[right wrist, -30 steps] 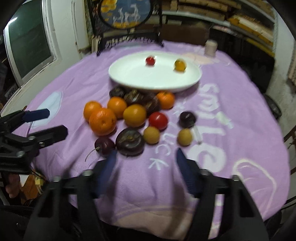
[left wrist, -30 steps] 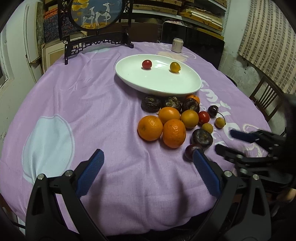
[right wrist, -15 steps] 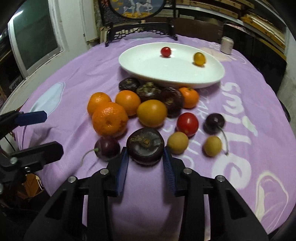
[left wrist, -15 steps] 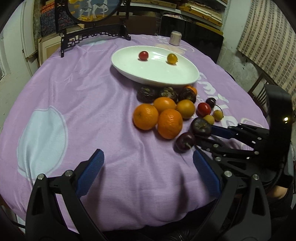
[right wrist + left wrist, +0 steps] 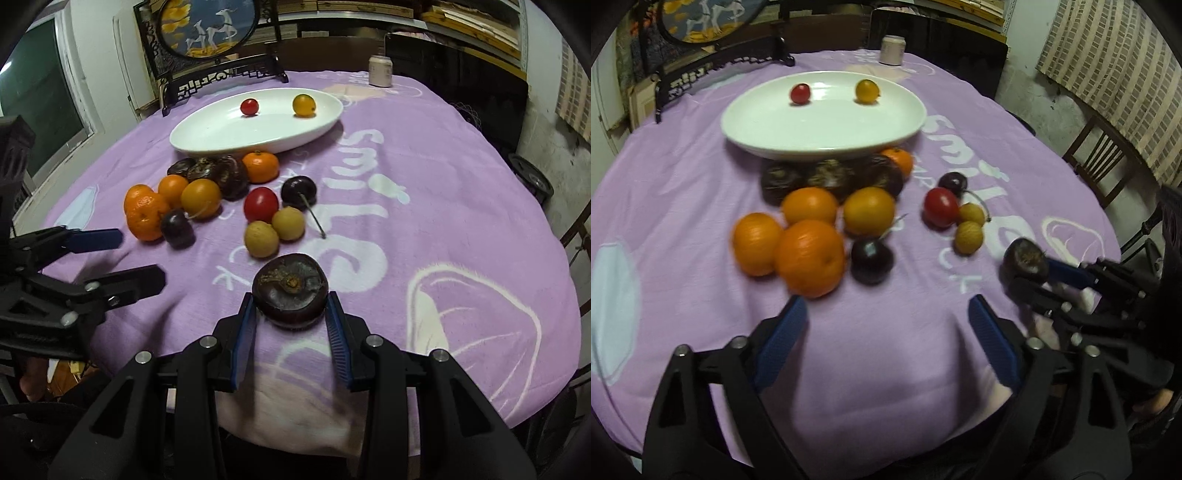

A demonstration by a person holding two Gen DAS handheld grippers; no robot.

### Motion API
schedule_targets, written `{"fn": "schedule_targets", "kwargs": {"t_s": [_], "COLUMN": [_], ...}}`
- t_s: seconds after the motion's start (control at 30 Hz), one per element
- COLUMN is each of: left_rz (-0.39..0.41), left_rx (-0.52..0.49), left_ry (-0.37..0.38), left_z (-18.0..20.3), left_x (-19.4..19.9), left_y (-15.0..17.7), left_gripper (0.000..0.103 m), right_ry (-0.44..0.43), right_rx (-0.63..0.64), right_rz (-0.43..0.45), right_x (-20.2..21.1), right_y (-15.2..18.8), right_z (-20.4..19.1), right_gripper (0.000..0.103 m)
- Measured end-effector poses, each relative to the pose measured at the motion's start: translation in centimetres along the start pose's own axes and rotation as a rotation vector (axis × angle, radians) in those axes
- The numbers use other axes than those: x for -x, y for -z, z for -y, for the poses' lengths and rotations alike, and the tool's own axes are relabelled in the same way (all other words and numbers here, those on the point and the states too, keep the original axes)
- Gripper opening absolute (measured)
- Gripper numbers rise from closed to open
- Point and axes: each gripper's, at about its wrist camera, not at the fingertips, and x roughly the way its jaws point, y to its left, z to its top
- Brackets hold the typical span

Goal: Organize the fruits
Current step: 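Grasp a dark mangosteen with the right tool while the left tool reaches for a dark cherry, then carry the dark cherry with the left tool while the right tool carries the mangosteen, release both on plate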

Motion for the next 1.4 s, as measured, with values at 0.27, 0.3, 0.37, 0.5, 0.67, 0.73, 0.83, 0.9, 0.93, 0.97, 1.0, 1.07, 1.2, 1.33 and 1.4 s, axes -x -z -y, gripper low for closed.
{"fn": "schedule_targets", "kwargs": {"t_s": [0.27,0.3,0.37,0.5,0.67,0.73,0.83,0.9,0.93,0.97,1.0,1.07,1.2,1.33,1.4], "left_rz": [-0.033,-0.032,-0.031,-0.026,-0.038,-0.037,-0.032,-0.019,-0.011,-0.003,0.007,0.022,0.071,0.095,0.104], "left_rx": [0.005,0.003,0.005,0.015,0.036,0.028,0.021,0.021,0.02,0.019,0.022,0.032,0.042,0.058,0.075], "left_ry": [-0.036,-0.043,-0.049,-0.048,-0.019,-0.003,0.006,0.017,0.018,0.018,0.018,0.024,0.018,-0.011,-0.032], "left_z": [1.2,1.3,1.6,1.7,1.4,1.7,1.9,1.9,1.8,1.7,1.6,1.1,-0.5,-3.1,-5.1], "left_x": [-2.3,-2.5,-2.8,-2.8,-2.4,-2.3,-1.9,-1.1,-0.8,-0.5,0.0,0.8,2.7,3.6,3.5], "left_y": [-1.0,-1.2,-1.5,-1.6,-1.3,-1.2,-1.0,-0.9,-0.9,-0.9,-1.0,-1.2,-2.3,-5.3,-7.9], "left_gripper": [0.054,0.054,0.055,0.052,0.028,0.028,0.028,0.028,0.028,0.028,0.028,0.028,0.028,0.028,0.028], "right_ry": [-0.044,-0.046,-0.052,-0.055,-0.057,-0.058,-0.053,-0.056,-0.057,-0.059,-0.061,-0.067,-0.084,-0.108,-0.133], "right_rx": [-0.022,-0.026,-0.03,-0.033,-0.034,-0.034,-0.032,-0.035,-0.037,-0.04,-0.042,-0.039,-0.023,0.019,0.06], "right_rz": [0.01,0.012,0.013,0.015,0.017,0.016,0.015,0.015,0.017,0.02,0.024,0.032,0.05,0.046,0.047], "right_x": [0.2,0.1,0.1,0.1,0.1,0.1,0.2,0.2,0.3,0.3,0.4,0.6,1.0,0.4,-0.3], "right_y": [0.0,0.0,-0.1,-0.1,0.0,0.0,-0.1,-0.3,-0.3,-0.5,-0.7,-1.2,-2.7,-5.8,-8.8], "right_z": [0.9,1.1,1.2,1.5,1.6,1.6,1.5,1.4,1.5,1.4,1.4,1.1,0.3,-0.7,-1.6], "right_gripper": [0.039,0.039,0.039,0.039,0.039,0.039,0.039,0.039,0.039,0.039,0.039,0.039,0.039,0.039,0.039]}}
